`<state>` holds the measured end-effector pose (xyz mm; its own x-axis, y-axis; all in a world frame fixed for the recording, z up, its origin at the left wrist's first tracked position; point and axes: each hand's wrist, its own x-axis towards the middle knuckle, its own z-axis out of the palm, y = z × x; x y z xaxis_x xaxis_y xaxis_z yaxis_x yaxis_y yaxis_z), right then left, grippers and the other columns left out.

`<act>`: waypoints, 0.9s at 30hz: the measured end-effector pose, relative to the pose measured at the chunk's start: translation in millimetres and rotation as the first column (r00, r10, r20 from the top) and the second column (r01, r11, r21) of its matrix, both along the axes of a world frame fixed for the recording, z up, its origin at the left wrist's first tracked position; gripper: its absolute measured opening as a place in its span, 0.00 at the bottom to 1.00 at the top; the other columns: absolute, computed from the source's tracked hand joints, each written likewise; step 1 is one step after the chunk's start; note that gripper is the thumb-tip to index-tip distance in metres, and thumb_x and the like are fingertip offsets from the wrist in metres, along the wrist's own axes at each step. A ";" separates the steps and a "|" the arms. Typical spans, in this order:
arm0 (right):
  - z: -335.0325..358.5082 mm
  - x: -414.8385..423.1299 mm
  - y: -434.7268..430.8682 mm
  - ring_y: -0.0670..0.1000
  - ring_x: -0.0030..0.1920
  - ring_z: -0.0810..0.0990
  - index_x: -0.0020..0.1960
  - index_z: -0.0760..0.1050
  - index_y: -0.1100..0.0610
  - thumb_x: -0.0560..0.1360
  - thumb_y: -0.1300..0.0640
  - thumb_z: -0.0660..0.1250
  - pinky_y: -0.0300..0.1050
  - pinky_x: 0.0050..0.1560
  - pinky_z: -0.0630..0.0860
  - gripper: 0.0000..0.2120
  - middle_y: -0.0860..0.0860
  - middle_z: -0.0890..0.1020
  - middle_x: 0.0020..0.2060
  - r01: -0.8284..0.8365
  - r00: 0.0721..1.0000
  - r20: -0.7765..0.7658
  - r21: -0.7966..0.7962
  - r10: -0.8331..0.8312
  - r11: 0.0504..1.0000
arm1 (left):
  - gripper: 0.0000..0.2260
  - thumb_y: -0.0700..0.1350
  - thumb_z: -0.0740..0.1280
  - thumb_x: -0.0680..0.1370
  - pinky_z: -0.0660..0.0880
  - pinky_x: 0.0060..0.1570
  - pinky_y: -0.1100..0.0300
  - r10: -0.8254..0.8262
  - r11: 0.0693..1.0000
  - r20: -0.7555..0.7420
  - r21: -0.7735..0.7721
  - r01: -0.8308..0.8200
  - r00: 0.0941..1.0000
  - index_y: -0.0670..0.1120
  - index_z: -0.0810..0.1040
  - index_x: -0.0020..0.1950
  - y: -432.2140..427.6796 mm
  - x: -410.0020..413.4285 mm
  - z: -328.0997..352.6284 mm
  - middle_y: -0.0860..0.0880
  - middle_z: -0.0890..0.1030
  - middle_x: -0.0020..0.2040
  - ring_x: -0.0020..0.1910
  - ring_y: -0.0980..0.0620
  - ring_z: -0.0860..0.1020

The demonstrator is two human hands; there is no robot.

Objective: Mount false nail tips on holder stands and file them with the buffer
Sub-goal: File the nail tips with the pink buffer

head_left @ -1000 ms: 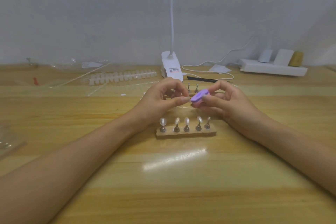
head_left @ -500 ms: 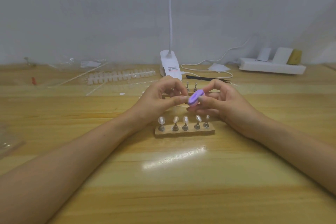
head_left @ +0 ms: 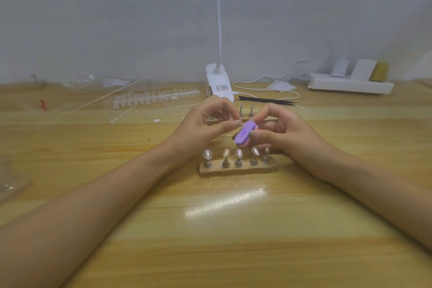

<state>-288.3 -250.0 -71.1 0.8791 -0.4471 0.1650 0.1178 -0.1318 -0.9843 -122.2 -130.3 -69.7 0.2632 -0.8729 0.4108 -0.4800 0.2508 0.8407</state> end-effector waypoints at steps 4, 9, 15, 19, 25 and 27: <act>0.2 -1.1 -1.9 0.57 0.49 0.87 0.50 0.72 0.58 0.73 0.57 0.72 0.46 0.44 0.83 0.11 0.60 0.87 0.47 0.071 0.997 0.040 0.034 -0.072 0.997 | 0.06 0.38 0.71 0.76 0.74 0.52 0.64 -0.011 1.000 0.011 0.011 0.011 1.000 0.48 0.78 0.42 -0.3 -0.7 -0.3 0.54 0.75 0.45 0.45 0.56 0.75; 0.5 -1.2 -0.9 0.56 0.49 0.87 0.49 0.71 0.58 0.72 0.58 0.72 0.42 0.42 0.82 0.11 0.60 0.87 0.47 0.075 0.993 0.080 0.097 -0.083 0.992 | 0.06 0.39 0.71 0.76 0.73 0.51 0.64 -0.003 1.000 0.006 0.010 0.003 1.000 0.48 0.78 0.42 -0.3 -0.5 0.5 0.53 0.75 0.45 0.45 0.57 0.75; 0.3 -0.9 0.6 0.57 0.50 0.87 0.49 0.71 0.58 0.73 0.58 0.72 0.43 0.43 0.82 0.11 0.60 0.87 0.47 0.076 0.994 0.070 0.061 -0.080 0.995 | 0.06 0.38 0.71 0.76 0.73 0.51 0.64 0.000 1.000 0.003 0.009 0.000 1.000 0.48 0.78 0.42 0.6 -1.7 1.0 0.53 0.76 0.46 0.45 0.57 0.75; 0.6 -2.1 0.4 0.55 0.47 0.87 0.49 0.71 0.58 0.72 0.58 0.72 0.42 0.43 0.82 0.11 0.59 0.87 0.45 0.062 0.997 0.043 0.033 -0.063 0.998 | 0.06 0.38 0.71 0.76 0.74 0.55 0.59 -0.002 1.000 0.008 0.012 0.001 1.000 0.47 0.78 0.42 0.6 -2.4 0.9 0.52 0.75 0.46 0.46 0.56 0.75; 2.3 -2.1 -0.1 0.56 0.48 0.87 0.49 0.70 0.59 0.72 0.58 0.71 0.41 0.42 0.82 0.11 0.59 0.87 0.46 0.098 0.992 0.075 0.105 -0.106 0.990 | 0.06 0.38 0.70 0.76 0.74 0.54 0.59 -0.016 1.000 0.015 0.020 0.016 1.000 0.47 0.78 0.42 0.3 -2.5 1.0 0.52 0.76 0.45 0.45 0.57 0.75; 1.9 -2.1 2.5 0.56 0.48 0.87 0.49 0.70 0.58 0.73 0.58 0.72 0.40 0.41 0.80 0.11 0.59 0.87 0.46 0.012 1.000 -0.001 -0.011 -0.012 1.000 | 0.05 0.38 0.70 0.77 0.75 0.52 0.60 -0.010 1.000 0.015 0.014 0.010 1.000 0.46 0.78 0.42 0.1 -1.9 0.3 0.51 0.76 0.46 0.46 0.56 0.75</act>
